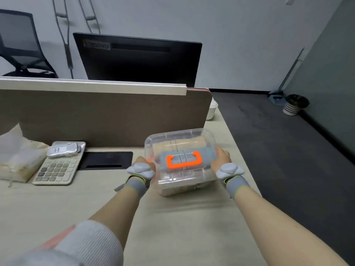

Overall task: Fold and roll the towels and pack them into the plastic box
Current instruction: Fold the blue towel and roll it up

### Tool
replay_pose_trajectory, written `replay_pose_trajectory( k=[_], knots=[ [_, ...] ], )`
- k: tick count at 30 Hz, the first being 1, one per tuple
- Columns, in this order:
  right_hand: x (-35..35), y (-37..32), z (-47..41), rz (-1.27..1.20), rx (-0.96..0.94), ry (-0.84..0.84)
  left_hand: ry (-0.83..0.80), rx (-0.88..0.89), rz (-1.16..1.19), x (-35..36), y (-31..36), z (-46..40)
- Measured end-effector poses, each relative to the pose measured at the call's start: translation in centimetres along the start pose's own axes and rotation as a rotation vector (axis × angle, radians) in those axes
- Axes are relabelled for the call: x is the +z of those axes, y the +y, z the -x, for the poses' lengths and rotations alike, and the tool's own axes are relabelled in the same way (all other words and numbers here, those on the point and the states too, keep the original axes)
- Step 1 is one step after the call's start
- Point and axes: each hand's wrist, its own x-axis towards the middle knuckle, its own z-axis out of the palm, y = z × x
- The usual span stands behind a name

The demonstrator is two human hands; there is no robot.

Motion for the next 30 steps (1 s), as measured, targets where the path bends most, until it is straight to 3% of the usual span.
replay_pose_trajectory(
  k=[6,12,17,22,25,30],
  knots=[
    [0.8,0.2,-4.6,0.086,0.055,0.029,0.211,-0.028,-0.053,1.0,2.4,-0.2],
    [1.3,-0.4,-7.3,0.043,0.047,0.021,0.146,0.001,-0.419,0.5,4.8,0.8],
    [2.3,0.8,-8.6,0.182,0.005,-0.109,0.192,-0.111,-0.216,1.7,3.6,-0.6],
    [2.3,1.0,-9.6,0.338,0.016,-0.125,0.321,-0.153,-0.297,2.2,3.2,-0.9],
    [2.1,0.9,-9.6,0.307,0.036,-0.111,0.219,-0.158,-0.326,1.7,3.3,-0.6],
    [0.5,1.2,-9.7,0.23,-0.065,-0.295,0.064,-0.069,-0.285,0.8,3.3,0.2]
  ],
)
